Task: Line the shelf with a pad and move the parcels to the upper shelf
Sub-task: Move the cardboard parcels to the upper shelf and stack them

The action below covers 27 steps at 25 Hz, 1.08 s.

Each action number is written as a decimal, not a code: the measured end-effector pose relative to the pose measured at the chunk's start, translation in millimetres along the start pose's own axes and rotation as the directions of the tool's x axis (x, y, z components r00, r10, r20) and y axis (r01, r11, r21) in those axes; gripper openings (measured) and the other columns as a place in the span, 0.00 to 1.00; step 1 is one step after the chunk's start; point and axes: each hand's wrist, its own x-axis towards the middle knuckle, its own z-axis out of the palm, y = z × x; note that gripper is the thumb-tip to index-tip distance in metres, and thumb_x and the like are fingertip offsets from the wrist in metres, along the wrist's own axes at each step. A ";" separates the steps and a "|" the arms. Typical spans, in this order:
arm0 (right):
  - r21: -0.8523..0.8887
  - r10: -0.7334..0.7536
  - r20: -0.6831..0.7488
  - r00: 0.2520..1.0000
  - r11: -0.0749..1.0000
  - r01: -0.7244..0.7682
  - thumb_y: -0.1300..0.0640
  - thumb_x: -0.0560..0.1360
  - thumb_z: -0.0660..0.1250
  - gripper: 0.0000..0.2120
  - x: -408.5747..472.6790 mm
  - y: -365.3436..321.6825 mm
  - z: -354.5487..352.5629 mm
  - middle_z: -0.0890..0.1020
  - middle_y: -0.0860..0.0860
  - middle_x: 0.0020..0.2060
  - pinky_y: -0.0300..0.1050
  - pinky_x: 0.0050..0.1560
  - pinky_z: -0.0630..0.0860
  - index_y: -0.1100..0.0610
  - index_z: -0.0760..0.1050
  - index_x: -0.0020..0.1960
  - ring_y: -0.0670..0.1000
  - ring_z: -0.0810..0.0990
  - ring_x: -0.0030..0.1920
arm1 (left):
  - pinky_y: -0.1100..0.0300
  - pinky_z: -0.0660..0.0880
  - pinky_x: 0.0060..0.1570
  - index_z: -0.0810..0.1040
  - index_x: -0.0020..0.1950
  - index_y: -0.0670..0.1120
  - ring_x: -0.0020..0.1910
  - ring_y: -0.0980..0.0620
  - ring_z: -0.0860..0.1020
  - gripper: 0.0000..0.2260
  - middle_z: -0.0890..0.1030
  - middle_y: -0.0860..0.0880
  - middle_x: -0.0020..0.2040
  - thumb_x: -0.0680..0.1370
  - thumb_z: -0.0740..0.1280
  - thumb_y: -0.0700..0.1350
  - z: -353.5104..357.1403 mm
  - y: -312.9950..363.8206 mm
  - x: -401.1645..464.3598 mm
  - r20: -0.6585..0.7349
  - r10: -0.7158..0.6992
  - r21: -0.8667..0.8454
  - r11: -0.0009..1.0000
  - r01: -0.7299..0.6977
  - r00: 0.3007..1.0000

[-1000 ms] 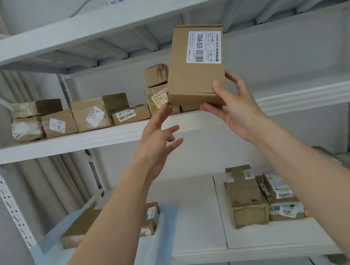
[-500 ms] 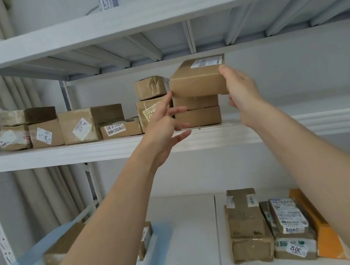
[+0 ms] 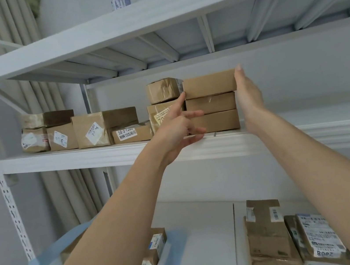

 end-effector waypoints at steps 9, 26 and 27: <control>0.072 -0.085 0.043 0.995 0.994 0.082 0.26 0.59 0.63 0.31 24.3 32.1 8.4 0.76 0.44 0.62 0.56 0.68 0.69 0.29 0.70 0.62 0.51 0.73 0.65 | 0.64 0.76 0.33 0.56 0.78 0.61 0.39 0.51 0.79 0.43 0.81 0.47 0.58 0.72 0.58 0.25 3.1 -19.0 10.3 0.000 -0.005 0.016 1.000 0.005 1.000; 0.043 -0.637 -0.475 0.607 0.672 0.739 0.66 0.72 0.60 0.10 -41.0 33.0 8.9 0.73 0.48 0.41 0.36 0.43 0.70 0.51 0.70 0.42 0.39 0.72 0.41 | 0.63 0.78 0.39 0.81 0.58 0.46 0.37 0.52 0.81 0.26 0.85 0.47 0.50 0.72 0.53 0.25 -32.4 -47.6 -16.7 -0.010 0.010 -0.232 0.973 -0.012 1.000; 0.079 -0.654 -0.460 0.600 0.643 0.762 0.69 0.71 0.59 0.13 -54.0 42.4 11.8 0.73 0.48 0.40 0.39 0.42 0.71 0.51 0.70 0.41 0.41 0.72 0.41 | 0.63 0.78 0.39 0.81 0.57 0.45 0.38 0.52 0.81 0.26 0.85 0.47 0.50 0.72 0.53 0.25 -37.6 -53.1 -20.4 0.003 -0.014 -0.241 0.970 0.015 1.000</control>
